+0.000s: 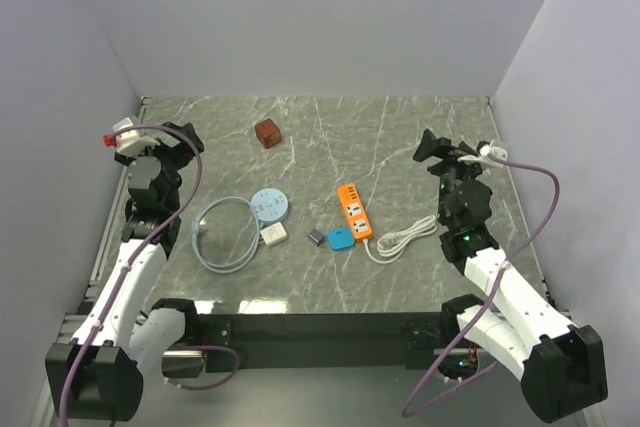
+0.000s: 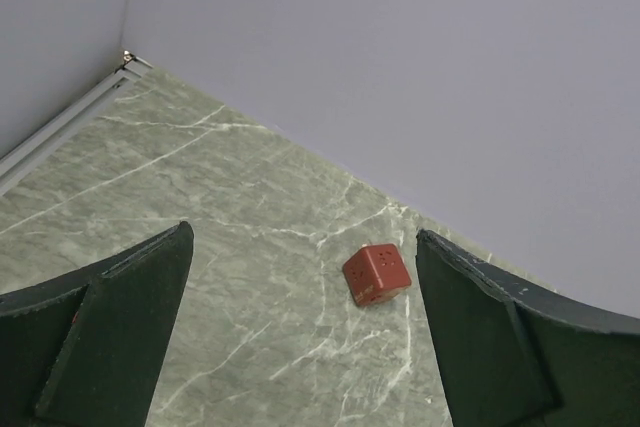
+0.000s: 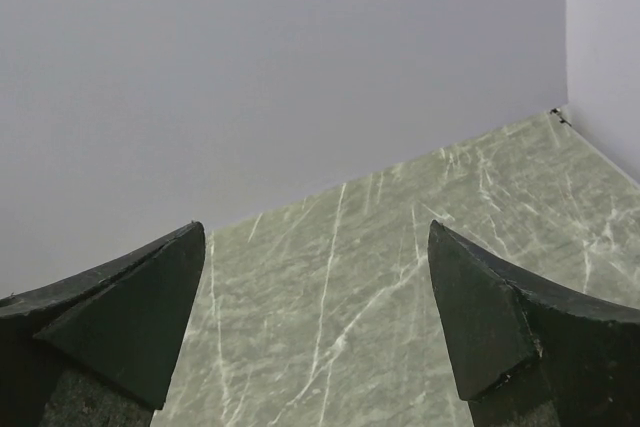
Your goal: Insert the plug
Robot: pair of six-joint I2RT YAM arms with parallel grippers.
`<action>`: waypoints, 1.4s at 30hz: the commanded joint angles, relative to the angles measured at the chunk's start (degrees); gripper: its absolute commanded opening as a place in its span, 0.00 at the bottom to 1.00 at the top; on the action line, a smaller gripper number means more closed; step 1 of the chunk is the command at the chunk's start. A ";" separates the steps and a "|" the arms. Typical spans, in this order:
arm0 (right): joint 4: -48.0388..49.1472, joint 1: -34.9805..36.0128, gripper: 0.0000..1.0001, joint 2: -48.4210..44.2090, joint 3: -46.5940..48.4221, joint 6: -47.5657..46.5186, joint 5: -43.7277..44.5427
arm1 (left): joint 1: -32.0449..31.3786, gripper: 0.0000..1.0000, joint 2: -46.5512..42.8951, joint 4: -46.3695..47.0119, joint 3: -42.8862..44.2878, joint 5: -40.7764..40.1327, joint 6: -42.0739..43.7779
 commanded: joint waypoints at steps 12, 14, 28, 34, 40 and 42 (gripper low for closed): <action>-1.88 -0.10 0.99 8.12 10.15 3.64 -6.84 | -9.80 0.99 35.37 -6.35 28.66 -0.64 5.30; -1.88 -0.10 0.99 8.47 10.59 3.56 -7.89 | -10.51 1.00 44.21 -9.51 36.81 1.30 1.80; 0.05 -0.36 0.99 9.61 8.40 2.68 -10.79 | -15.17 0.99 79.16 -30.08 74.29 -8.80 -10.00; 0.40 -0.36 0.99 12.24 9.18 3.03 -12.90 | -15.17 0.99 80.84 -29.58 70.37 -10.64 -13.26; 0.58 -0.36 0.99 14.80 10.15 3.56 -14.31 | -15.08 1.00 79.69 -29.91 68.50 -10.56 -13.08; 0.14 -0.27 0.99 15.32 10.51 3.73 -14.14 | -15.17 0.99 78.56 -28.52 66.58 -9.78 -12.91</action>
